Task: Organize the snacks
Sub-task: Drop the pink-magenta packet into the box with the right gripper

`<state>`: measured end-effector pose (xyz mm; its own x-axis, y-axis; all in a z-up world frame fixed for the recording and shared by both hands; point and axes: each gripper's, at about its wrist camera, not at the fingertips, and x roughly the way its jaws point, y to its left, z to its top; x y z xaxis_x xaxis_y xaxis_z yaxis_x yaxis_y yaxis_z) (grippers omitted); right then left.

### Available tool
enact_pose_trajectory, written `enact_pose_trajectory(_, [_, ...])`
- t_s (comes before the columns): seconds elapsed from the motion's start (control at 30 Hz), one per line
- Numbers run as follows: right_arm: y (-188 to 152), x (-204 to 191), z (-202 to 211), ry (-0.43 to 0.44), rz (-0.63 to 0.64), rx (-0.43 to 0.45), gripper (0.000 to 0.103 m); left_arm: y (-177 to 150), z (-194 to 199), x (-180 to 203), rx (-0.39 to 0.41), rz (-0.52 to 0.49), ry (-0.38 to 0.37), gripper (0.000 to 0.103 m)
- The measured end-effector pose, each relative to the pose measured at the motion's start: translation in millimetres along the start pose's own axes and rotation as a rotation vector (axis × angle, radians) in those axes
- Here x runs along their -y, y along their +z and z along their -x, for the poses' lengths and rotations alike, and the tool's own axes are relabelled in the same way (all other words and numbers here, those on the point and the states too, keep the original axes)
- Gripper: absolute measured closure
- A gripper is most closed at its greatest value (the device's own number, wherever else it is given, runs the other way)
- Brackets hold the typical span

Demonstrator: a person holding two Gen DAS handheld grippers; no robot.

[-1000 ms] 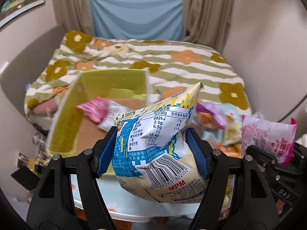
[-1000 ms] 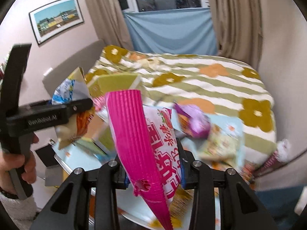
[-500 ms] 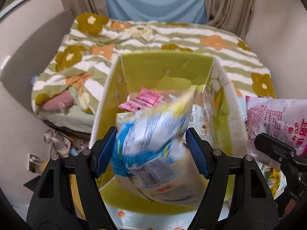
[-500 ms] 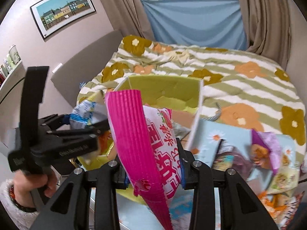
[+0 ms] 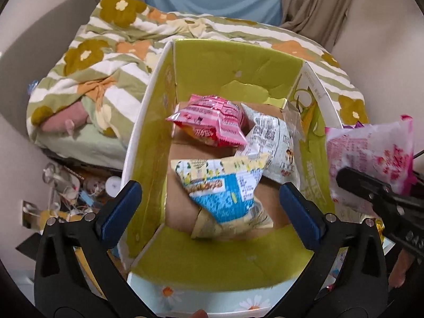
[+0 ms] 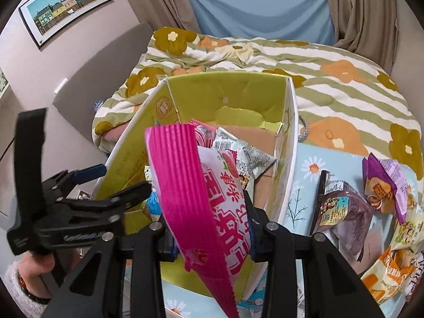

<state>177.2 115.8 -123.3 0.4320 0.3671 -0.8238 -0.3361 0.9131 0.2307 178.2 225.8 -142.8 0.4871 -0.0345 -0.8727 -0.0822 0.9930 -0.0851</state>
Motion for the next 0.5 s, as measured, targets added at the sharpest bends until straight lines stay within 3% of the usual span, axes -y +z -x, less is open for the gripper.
enact_pose_trajectory(0.37, [11.1, -5.9, -24.8, 0.048, -0.002, -0.053, 0.066, -17.1, 16.6, -9.6, 0.021, 0.017, 0.082, 0.000])
enact_pose_trajectory(0.43, [12.8, -5.6, -26.7, 0.063, -0.013, -0.041, 0.052, -19.4, 17.2, -10.3, 0.019, 0.026, 0.087, 0.000])
enact_pose_trajectory(0.5, [13.7, -3.9, -26.7, 0.079, -0.021, -0.034, 0.010, -22.1, 17.3, -10.2, 0.015, 0.031, 0.092, 0.000])
